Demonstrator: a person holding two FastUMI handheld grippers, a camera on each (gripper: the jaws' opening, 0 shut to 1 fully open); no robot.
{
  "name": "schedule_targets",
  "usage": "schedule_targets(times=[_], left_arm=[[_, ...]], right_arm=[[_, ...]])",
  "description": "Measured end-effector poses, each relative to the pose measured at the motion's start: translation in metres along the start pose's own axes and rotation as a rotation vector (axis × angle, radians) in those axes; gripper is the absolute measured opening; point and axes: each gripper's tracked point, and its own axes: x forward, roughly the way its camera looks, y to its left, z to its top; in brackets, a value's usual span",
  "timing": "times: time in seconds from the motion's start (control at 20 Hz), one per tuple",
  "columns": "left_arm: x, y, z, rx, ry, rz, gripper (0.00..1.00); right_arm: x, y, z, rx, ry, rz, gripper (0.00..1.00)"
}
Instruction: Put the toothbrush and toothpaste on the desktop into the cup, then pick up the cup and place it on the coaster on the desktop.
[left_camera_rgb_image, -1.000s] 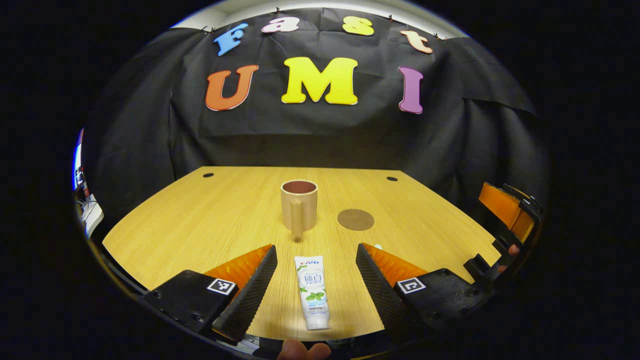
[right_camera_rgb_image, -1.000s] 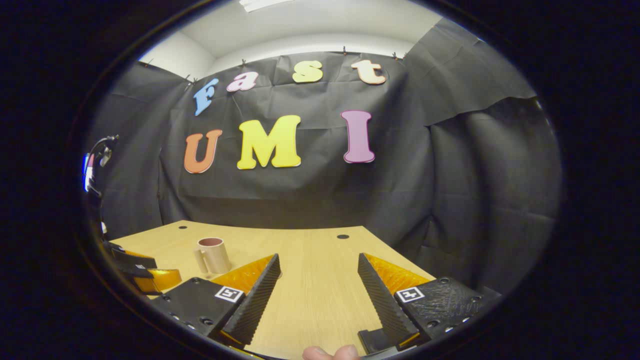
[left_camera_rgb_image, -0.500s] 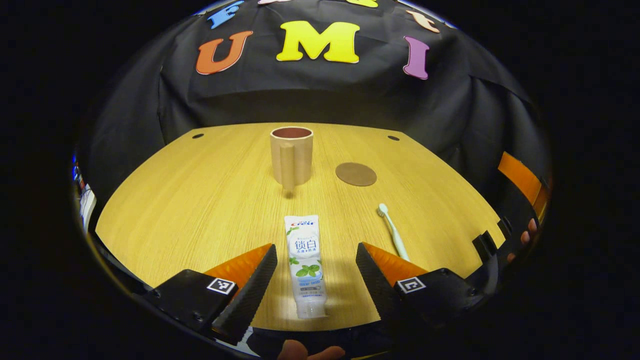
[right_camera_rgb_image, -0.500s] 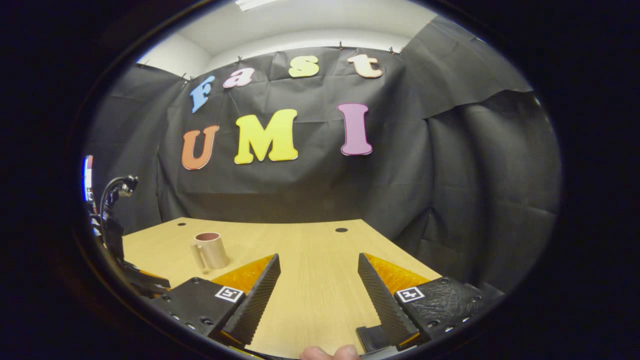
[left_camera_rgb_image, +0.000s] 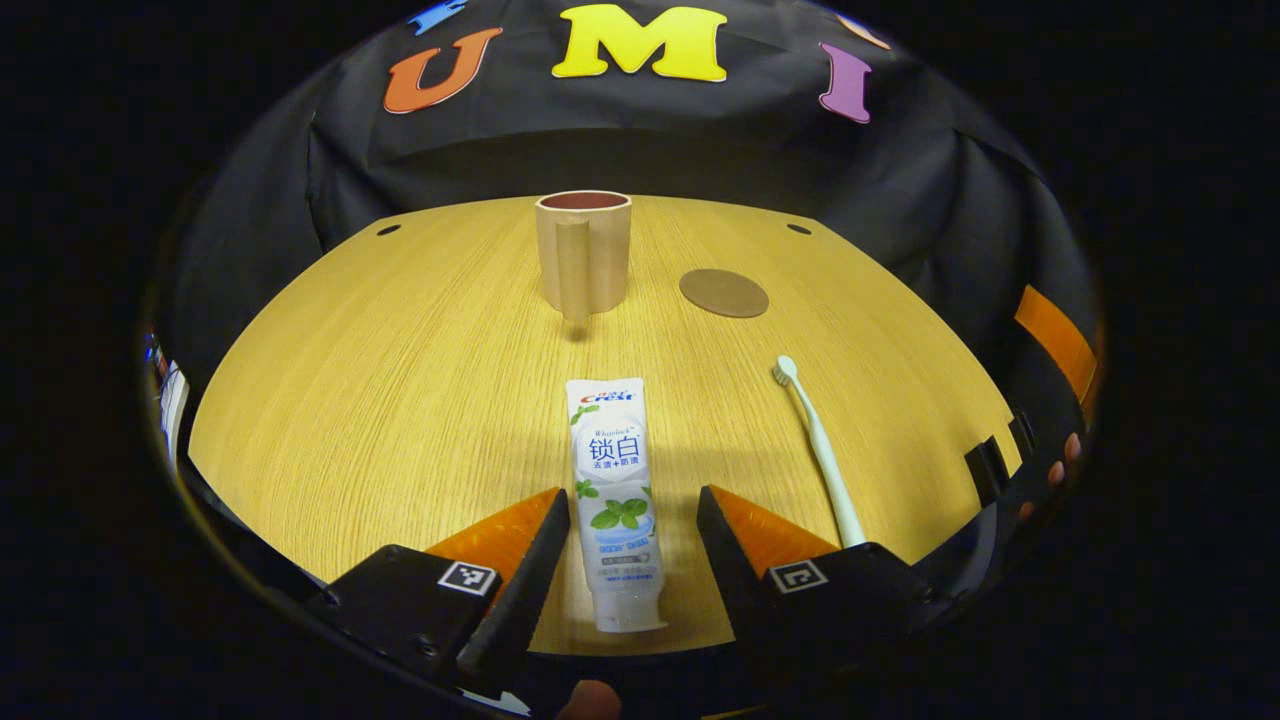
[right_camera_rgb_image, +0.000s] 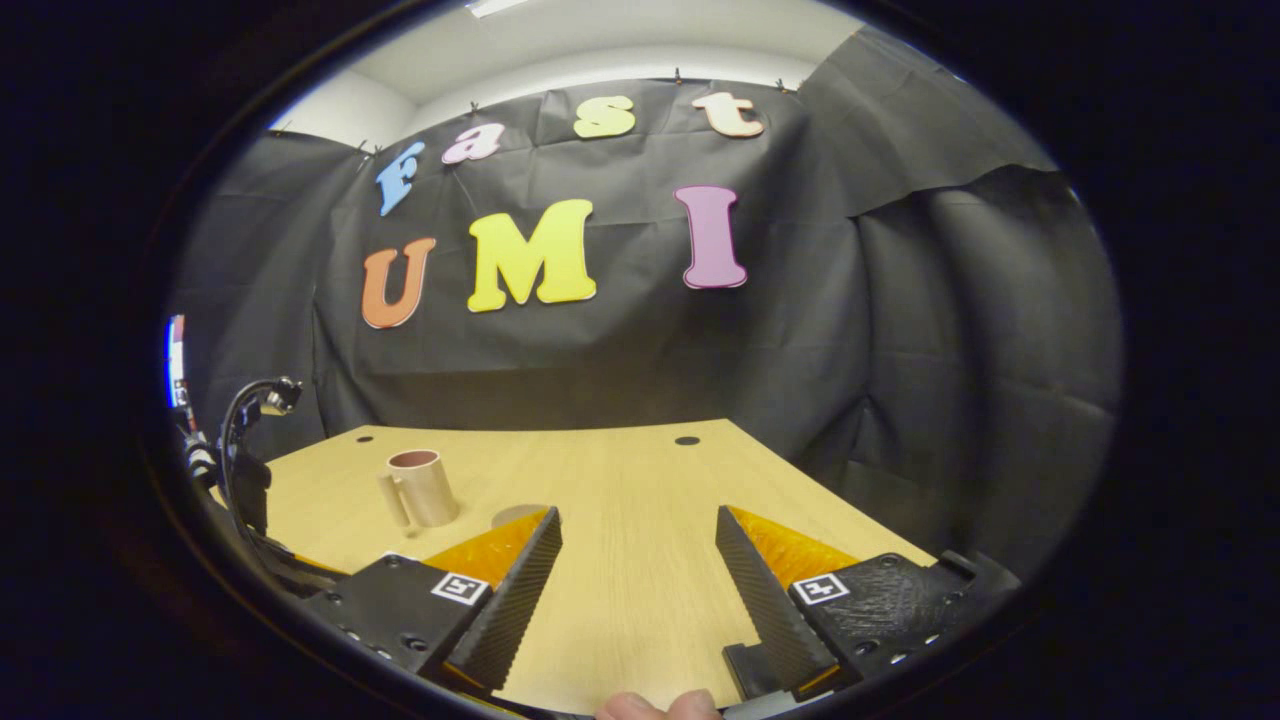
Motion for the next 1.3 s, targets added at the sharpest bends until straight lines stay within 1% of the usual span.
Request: schedule_targets(times=[0.1, 0.15, 0.2, 0.25, 0.35, 0.4, 0.45, 0.5, 0.6, 0.65, 0.7, 0.75, 1.0, 1.15, 1.2, 1.3], left_arm=[[0.002, 0.002, 0.001, 0.018, 0.004, 0.018, 0.78], [0.003, 0.004, 0.001, 0.024, 0.01, 0.029, 0.71], [0.003, 0.006, 0.001, 0.033, 0.014, 0.04, 0.67], [0.003, 0.007, 0.002, 0.036, 0.018, 0.046, 0.67], [0.003, 0.007, 0.002, 0.009, 0.033, 0.054, 0.58], [0.002, 0.007, 0.001, -0.013, 0.038, 0.053, 0.5], [0.001, 0.007, 0.003, -0.025, 0.042, 0.051, 0.47], [0.0, 0.007, 0.004, -0.038, 0.04, 0.049, 0.46], [-0.002, 0.006, 0.008, -0.061, 0.03, 0.046, 0.43], [-0.004, 0.004, 0.012, -0.067, 0.019, 0.033, 0.41], [-0.007, 0.001, 0.017, -0.072, 0.008, 0.019, 0.41], [-0.013, 0.001, 0.026, -0.079, -0.015, 0.015, 0.4], [-0.047, 0.01, 0.087, -0.068, -0.165, 0.052, 0.4], [-0.067, 0.013, 0.131, -0.079, -0.255, 0.06, 0.4], [-0.068, 0.009, 0.118, -0.077, -0.282, 0.061, 0.4], [-0.083, 0.017, 0.146, -0.07, -0.332, 0.074, 0.4]], right_arm=[[0.001, 0.004, -0.005, -0.004, 0.011, 0.009, 0.92], [0.001, 0.005, -0.007, -0.008, 0.015, 0.01, 0.93], [0.002, 0.006, -0.009, -0.011, 0.02, 0.013, 0.93], [0.002, 0.008, -0.01, -0.011, 0.024, 0.018, 0.93], [0.003, 0.013, -0.013, -0.006, 0.032, 0.031, 0.93], [0.003, 0.015, -0.015, -0.007, 0.037, 0.037, 0.91], [0.003, 0.019, -0.017, -0.01, 0.041, 0.044, 0.91], [0.003, 0.023, -0.019, -0.014, 0.045, 0.051, 0.93], [0.004, 0.032, -0.026, -0.014, 0.063, 0.072, 0.93], [0.004, 0.038, -0.03, -0.012, 0.078, 0.084, 0.93], [0.006, 0.041, -0.036, -0.012, 0.098, 0.08, 0.92], [0.007, 0.044, -0.042, -0.021, 0.121, 0.078, 0.94], [0.01, 0.073, -0.075, -0.035, 0.221, 0.117, 0.94], [0.016, 0.088, -0.09, -0.012, 0.283, 0.099, 0.94], [0.018, 0.095, -0.097, -0.005, 0.309, 0.102, 0.94], [0.023, 0.108, -0.106, -0.011, 0.344, 0.107, 0.95]])
